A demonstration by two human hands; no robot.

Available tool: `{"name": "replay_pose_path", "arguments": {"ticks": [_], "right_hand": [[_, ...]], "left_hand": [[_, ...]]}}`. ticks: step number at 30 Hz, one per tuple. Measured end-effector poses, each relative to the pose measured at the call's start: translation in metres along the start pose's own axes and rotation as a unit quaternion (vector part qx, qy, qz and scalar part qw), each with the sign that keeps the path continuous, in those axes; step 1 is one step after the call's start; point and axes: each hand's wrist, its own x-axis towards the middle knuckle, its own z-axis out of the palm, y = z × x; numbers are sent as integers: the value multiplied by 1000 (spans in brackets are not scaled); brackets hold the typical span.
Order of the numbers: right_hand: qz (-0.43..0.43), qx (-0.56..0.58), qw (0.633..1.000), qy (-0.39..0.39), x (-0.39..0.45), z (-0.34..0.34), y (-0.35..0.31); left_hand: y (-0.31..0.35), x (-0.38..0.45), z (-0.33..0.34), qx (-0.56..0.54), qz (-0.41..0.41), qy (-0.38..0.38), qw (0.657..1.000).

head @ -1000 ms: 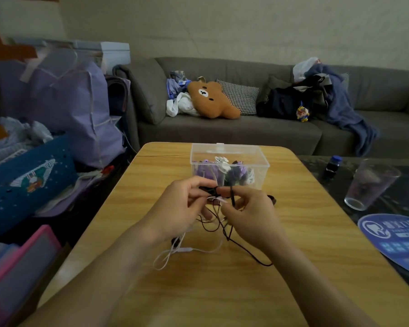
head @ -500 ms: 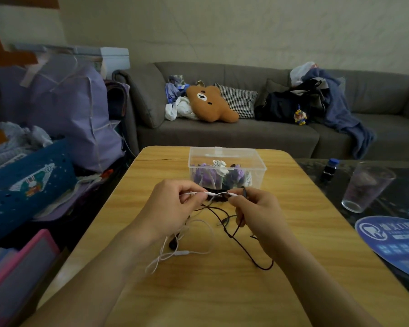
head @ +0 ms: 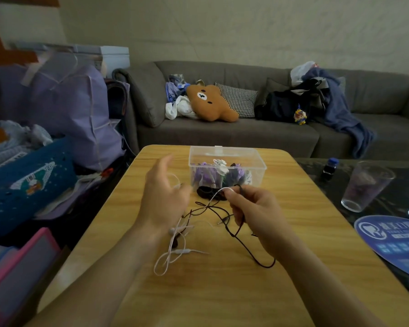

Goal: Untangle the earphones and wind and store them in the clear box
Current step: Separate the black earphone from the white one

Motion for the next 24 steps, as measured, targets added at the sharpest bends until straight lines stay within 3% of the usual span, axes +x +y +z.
{"name": "replay_pose_path", "arguments": {"ticks": [2,5,9,13,17,20,24], "right_hand": [[-9,-7,1000,-7,-1,3,-1],[-22,9,1000,-21,-2,4,-2],[-6,20,1000,-12,-5,4,-5],[30,23,996,76,1,-2,0],[97,204,966,126,5,-14,-1],[83,318,934,140,5,-20,-4],[52,384,916,103,1,-19,-15]], "left_hand": [[9,-11,4,-44,102,-106,988],[7,-19,15,-20,159,-214,964],[2,-15,16,-53,131,-180,973],[-4,-6,4,-6,93,-176,980],[-11,0,-1,-4,59,-116,991],[-17,7,-2,-21,29,-46,998],[-20,12,-1,-68,-64,0,996]]}}
